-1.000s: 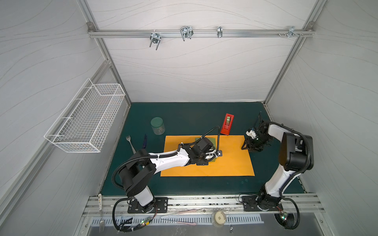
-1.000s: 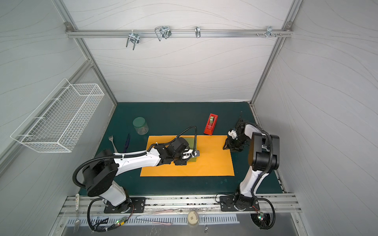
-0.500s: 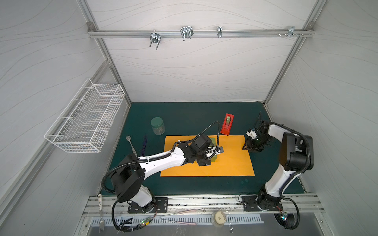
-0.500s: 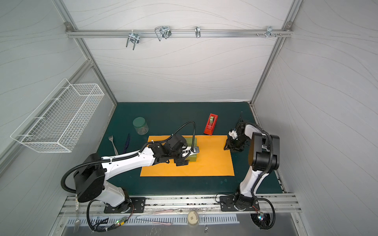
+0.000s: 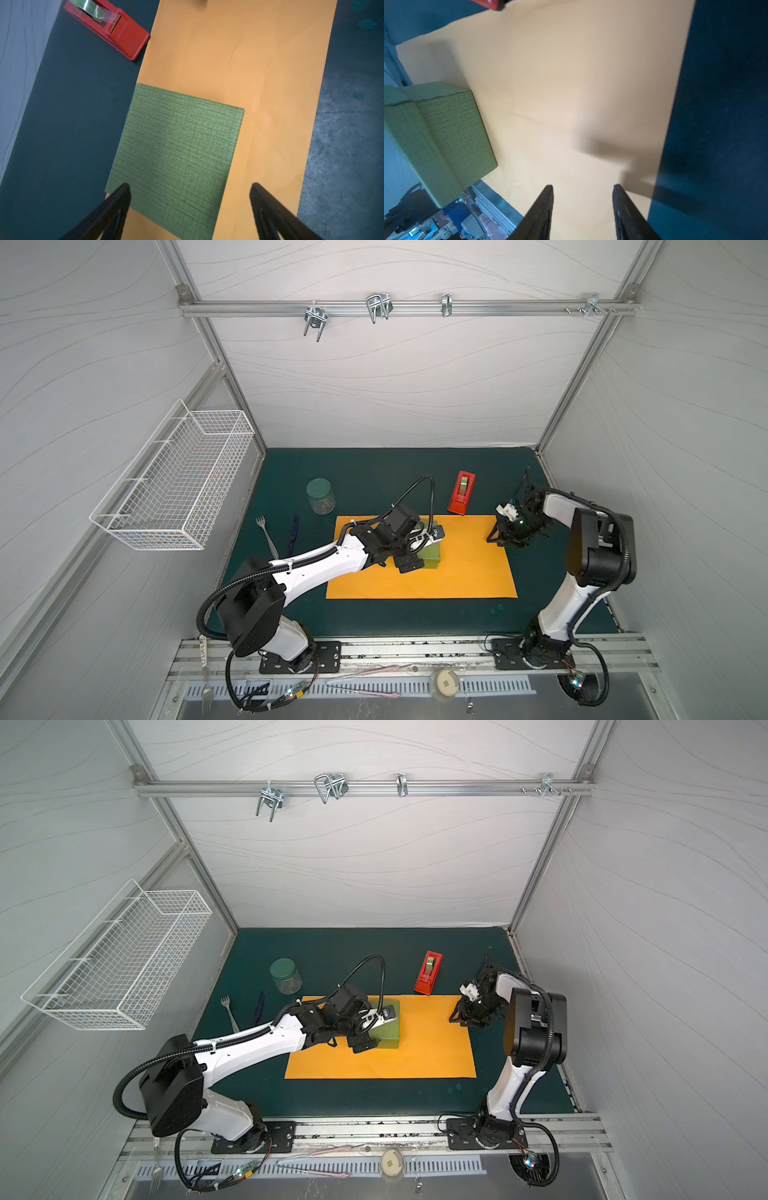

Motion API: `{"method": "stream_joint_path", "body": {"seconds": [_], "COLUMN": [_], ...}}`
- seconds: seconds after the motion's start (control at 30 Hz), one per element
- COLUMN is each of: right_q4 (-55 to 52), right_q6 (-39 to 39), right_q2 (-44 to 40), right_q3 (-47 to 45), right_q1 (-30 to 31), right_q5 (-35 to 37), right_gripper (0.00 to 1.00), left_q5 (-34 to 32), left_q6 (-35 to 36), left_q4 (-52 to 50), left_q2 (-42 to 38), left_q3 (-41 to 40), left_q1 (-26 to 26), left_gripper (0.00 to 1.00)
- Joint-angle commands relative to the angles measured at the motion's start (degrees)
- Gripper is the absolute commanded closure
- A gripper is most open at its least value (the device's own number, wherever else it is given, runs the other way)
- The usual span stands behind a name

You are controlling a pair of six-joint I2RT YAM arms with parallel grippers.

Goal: Wrap a gift box in wrapping paper
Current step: Adjust the gift box on the wrapping paper, then first fold the wrapping paper around the gift box.

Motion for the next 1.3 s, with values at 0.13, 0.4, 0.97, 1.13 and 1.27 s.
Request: {"method": "stream_joint_path", "body": {"seconds": [0.13, 0.4, 0.97, 1.13, 1.27], "right_q4": [4.04, 5.15, 2.67, 5.61, 8.2], "right_q6": [-0.75, -0.3, -0.9, -1.16, -1.42], "right_q2": [-5.46, -2.21, 1.48, -1.8, -2.06], "right_q3": [-1.69, -0.21, 0.78, 0.18, 1.64], "right_q1": [0.43, 2.31, 0.26, -0.23, 0.17], "right_q5": [7.98, 15.45, -2.51, 0.84, 6.98], "right_gripper": [0.49, 0.45, 0.49, 0.48, 0.46], "left_q5": [1.4, 0.7, 0.57, 0.68, 0.47], "left_q6": [-0.59, -0.54, -0.6, -0.58, -0.54], "left_q4": [0.56, 0.93, 1.44, 1.36, 1.36], "left_q2": [-0.97, -1.46, -1.32, -1.32, -1.41], "left_q3": [1.68, 1.06, 0.71, 0.71, 0.71], "left_q1": [0.21, 0.51, 0.73, 0.72, 0.74], "left_gripper": [0.08, 0.09, 0.09, 0.09, 0.09]}}
